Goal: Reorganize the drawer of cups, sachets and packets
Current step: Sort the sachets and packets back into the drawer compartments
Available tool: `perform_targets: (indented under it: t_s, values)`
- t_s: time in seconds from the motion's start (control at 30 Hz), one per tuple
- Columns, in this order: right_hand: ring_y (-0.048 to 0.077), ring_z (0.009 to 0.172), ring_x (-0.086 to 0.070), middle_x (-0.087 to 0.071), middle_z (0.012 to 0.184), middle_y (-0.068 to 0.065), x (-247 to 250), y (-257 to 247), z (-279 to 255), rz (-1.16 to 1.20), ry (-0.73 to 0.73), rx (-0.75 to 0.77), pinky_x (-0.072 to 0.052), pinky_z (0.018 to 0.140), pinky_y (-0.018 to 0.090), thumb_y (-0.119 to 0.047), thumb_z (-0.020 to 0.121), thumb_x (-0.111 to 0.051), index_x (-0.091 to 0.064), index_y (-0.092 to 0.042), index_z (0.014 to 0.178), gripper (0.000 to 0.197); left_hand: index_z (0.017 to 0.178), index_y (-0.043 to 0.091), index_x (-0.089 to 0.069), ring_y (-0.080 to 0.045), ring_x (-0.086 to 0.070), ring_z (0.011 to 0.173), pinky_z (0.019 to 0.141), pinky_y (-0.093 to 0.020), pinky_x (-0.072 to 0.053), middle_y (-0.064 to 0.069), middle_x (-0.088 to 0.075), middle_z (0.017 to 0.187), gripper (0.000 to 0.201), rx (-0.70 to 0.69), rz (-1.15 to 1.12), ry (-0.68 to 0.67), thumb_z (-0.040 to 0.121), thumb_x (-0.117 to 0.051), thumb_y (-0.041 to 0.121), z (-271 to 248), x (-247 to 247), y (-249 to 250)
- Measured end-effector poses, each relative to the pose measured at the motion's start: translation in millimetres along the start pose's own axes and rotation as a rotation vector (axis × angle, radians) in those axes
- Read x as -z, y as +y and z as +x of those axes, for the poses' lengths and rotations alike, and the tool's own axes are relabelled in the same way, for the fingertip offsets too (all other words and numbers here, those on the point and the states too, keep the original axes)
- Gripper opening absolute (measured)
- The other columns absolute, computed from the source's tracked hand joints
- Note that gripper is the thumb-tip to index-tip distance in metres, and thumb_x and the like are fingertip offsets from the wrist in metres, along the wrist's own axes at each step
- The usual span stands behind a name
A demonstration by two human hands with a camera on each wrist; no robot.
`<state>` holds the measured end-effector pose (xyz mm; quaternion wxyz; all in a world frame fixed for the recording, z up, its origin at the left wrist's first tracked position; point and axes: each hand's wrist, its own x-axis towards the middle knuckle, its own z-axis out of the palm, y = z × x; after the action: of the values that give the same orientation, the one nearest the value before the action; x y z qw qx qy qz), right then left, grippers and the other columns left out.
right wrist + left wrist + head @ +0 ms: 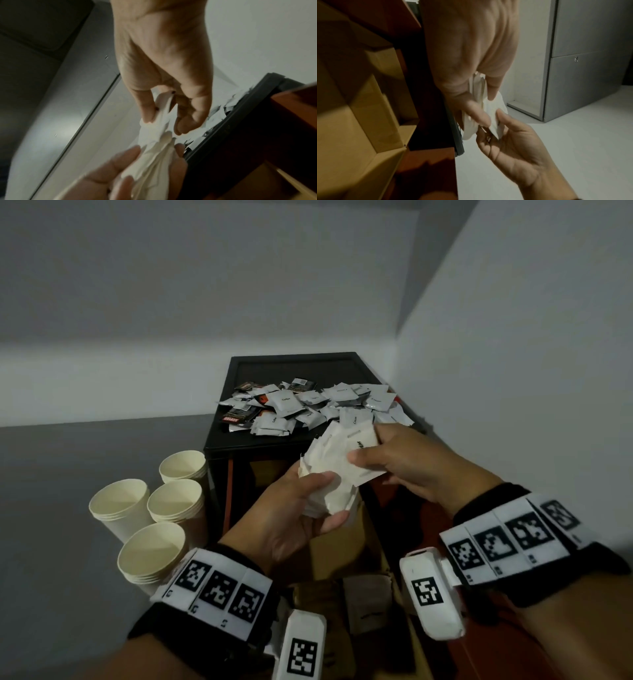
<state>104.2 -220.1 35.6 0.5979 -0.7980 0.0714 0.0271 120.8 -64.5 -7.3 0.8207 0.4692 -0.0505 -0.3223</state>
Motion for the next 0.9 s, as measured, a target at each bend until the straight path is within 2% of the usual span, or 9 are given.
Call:
perform_targets:
  t_s: [0.13,0.3,0.37,0.43,0.5,0.57,0.7,0.8,0.9]
  values:
    - [0.019,0.093,-0.062,-0.064,0.099,0.003,-2,-5,1,-0.343,0.081,0.102,-0.052,0.081,0.035,-0.007,0.077,-0.071,-0.055,-0.018,0.105,0.033,0.123,0.015,-0.052,-0.023,-0.066,0.076,0.047,-0.023,-0.053,-0.013,-0.063,0.102,0.033,-0.005,0.042,-0.053,0.092,-0.049,0.005,1,-4,-1]
    - [0.009,0.089,-0.054,-0.055,0.101,-0.006,8,-13,-9,-0.506,0.067,0.146,-0.046,0.069,0.019,-0.006,0.080,-0.068,-0.051,-0.025,0.121,0.048,0.121,0.013,-0.052,-0.021,-0.068,0.068,0.046,-0.023,-0.052,-0.012,-0.064,0.095,0.031,-0.006,0.056,-0.090,0.092,-0.048,0.005,4,-6,-4]
    - [0.011,0.086,-0.059,-0.062,0.095,-0.003,15,-14,-11,-0.409,0.098,0.143,-0.050,0.073,0.023,-0.002,0.081,-0.066,-0.059,-0.018,0.113,0.037,0.114,0.016,-0.055,-0.019,-0.069,0.069,0.048,-0.023,-0.054,-0.009,-0.067,0.094,0.026,-0.001,0.057,-0.083,0.092,-0.049,0.005,5,-7,-5]
    - [0.017,0.085,-0.063,-0.067,0.089,0.001,24,-14,-16,-0.186,0.154,0.087,-0.053,0.081,0.033,0.002,0.083,-0.063,-0.063,-0.015,0.096,0.022,0.121,0.014,-0.052,-0.018,-0.068,0.063,0.045,-0.023,-0.052,-0.012,-0.063,0.103,0.030,-0.007,0.046,-0.083,0.092,-0.049,0.005,6,-8,-5]
    - [0.017,0.083,-0.064,-0.067,0.087,0.001,34,-12,-22,0.071,0.209,0.005,-0.053,0.078,0.035,0.000,0.086,-0.060,-0.061,-0.018,0.091,0.018,0.126,0.012,-0.048,-0.017,-0.065,0.055,0.041,-0.021,-0.049,-0.016,-0.058,0.107,0.034,-0.025,0.022,-0.063,0.093,-0.048,0.004,6,-8,-5]
    - [0.015,0.078,-0.063,-0.066,0.085,0.001,41,-8,-27,0.193,0.239,-0.039,-0.052,0.071,0.033,-0.006,0.089,-0.059,-0.060,-0.019,0.090,0.014,0.116,0.014,-0.053,-0.019,-0.067,0.063,0.042,-0.021,-0.050,-0.013,-0.062,0.104,0.026,-0.029,0.009,-0.020,0.092,-0.048,0.003,6,-6,-5]
    - [0.017,0.075,-0.060,-0.064,0.084,0.003,33,2,-33,0.247,0.264,-0.107,-0.049,0.067,0.032,-0.013,0.092,-0.055,-0.058,-0.019,0.089,0.008,0.102,0.017,-0.056,-0.021,-0.066,0.077,0.045,-0.021,-0.052,-0.008,-0.066,0.096,0.020,-0.014,0.037,-0.028,0.090,-0.051,0.001,7,-8,-9]
    - [0.016,0.075,-0.058,-0.063,0.083,0.001,13,7,-31,0.240,0.248,-0.148,-0.045,0.067,0.030,-0.018,0.095,-0.051,-0.057,-0.020,0.087,0.011,0.094,0.015,-0.057,-0.020,-0.064,0.062,0.044,-0.020,-0.050,-0.006,-0.068,0.079,0.016,-0.023,0.080,-0.089,0.090,-0.051,0.001,5,-18,-15]
    - [0.019,0.085,-0.058,-0.064,0.096,0.004,-6,13,-28,0.120,0.219,-0.111,-0.046,0.076,0.034,-0.024,0.098,-0.046,-0.058,-0.016,0.104,0.016,0.093,0.013,-0.059,-0.024,-0.052,0.053,0.042,-0.020,-0.044,-0.007,-0.065,0.068,0.017,-0.100,0.102,-0.130,0.090,-0.049,-0.001,4,-27,-21]
